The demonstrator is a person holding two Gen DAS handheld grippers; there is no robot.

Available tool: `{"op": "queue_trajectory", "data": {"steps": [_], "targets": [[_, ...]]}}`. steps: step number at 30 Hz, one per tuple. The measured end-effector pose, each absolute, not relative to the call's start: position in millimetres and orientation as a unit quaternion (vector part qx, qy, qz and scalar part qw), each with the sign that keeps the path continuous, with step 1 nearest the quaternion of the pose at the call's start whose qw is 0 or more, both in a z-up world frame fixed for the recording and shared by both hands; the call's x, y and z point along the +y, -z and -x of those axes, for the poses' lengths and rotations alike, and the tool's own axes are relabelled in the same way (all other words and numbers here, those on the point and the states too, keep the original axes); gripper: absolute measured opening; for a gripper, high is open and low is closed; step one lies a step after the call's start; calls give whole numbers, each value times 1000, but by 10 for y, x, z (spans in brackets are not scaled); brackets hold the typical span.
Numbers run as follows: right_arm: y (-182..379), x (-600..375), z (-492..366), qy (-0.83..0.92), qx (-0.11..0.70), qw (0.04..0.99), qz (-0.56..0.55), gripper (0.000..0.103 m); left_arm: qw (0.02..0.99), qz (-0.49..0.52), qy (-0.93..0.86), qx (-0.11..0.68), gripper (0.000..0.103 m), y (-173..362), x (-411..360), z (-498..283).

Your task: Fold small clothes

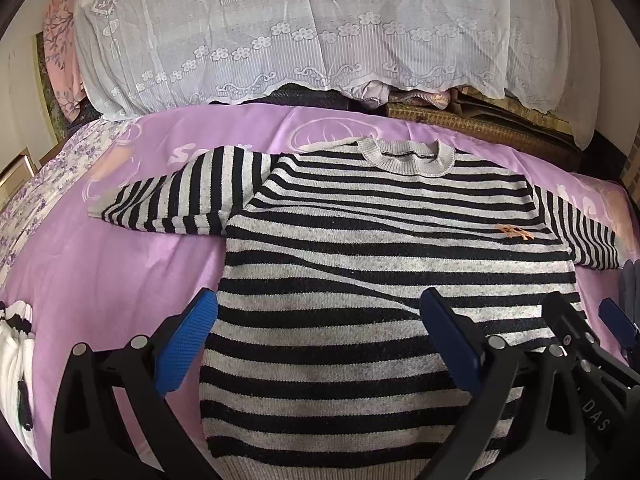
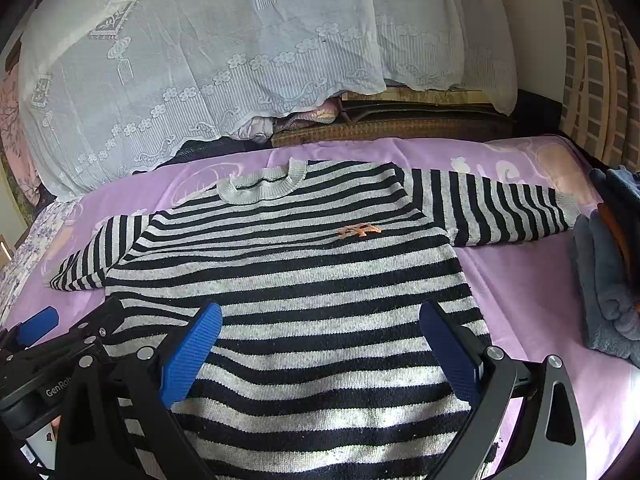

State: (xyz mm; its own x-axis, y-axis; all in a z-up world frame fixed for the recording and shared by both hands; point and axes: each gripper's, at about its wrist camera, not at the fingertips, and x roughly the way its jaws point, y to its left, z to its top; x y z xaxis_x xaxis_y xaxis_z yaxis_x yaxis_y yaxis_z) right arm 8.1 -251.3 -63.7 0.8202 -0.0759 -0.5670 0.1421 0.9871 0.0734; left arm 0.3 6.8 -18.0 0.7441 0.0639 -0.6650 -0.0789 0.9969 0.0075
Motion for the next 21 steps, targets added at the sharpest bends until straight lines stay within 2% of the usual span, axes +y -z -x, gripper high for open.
{"op": "queue_trajectory", "data": {"steps": [11,21], "targets": [[645,-2541,-86,58,294,952,-57,100,931,11,-40,363,99,187,72,-42],[722,-3103,-213,123,300,944,-64,100,905,55,-49,419,99,357,383,-262]]}}
